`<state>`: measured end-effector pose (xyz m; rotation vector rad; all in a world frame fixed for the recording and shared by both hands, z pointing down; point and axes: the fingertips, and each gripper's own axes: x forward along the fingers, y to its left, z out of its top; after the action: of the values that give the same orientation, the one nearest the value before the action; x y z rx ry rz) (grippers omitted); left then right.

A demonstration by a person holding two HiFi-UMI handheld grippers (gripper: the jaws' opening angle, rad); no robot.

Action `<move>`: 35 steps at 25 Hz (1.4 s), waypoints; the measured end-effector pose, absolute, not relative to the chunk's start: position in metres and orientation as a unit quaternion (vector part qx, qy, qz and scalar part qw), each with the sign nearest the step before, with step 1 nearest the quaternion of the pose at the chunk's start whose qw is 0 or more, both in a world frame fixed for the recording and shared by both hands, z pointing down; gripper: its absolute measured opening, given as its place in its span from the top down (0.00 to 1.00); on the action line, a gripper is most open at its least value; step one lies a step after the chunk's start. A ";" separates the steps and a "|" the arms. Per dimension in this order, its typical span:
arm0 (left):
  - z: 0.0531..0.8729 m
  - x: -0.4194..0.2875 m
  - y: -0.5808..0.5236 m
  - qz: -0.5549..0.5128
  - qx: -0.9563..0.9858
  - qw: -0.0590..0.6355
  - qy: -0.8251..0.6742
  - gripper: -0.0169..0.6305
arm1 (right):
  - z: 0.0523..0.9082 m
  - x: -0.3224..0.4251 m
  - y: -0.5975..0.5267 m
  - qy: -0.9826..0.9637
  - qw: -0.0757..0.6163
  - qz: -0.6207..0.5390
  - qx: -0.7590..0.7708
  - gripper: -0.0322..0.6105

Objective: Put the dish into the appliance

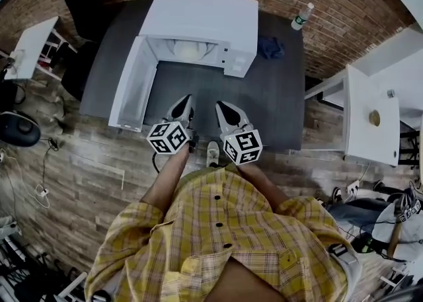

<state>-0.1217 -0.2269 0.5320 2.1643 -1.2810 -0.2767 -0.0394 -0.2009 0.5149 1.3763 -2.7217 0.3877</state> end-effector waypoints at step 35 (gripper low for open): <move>0.489 -0.094 -0.171 0.021 0.855 0.048 -0.516 0.98 | 0.498 -0.037 -0.172 -0.887 0.014 0.093 0.453 0.95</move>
<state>-0.0935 -0.1712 0.4886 2.6071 -1.5723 0.0648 -0.0367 -0.1720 0.4979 1.4111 -2.7612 0.2887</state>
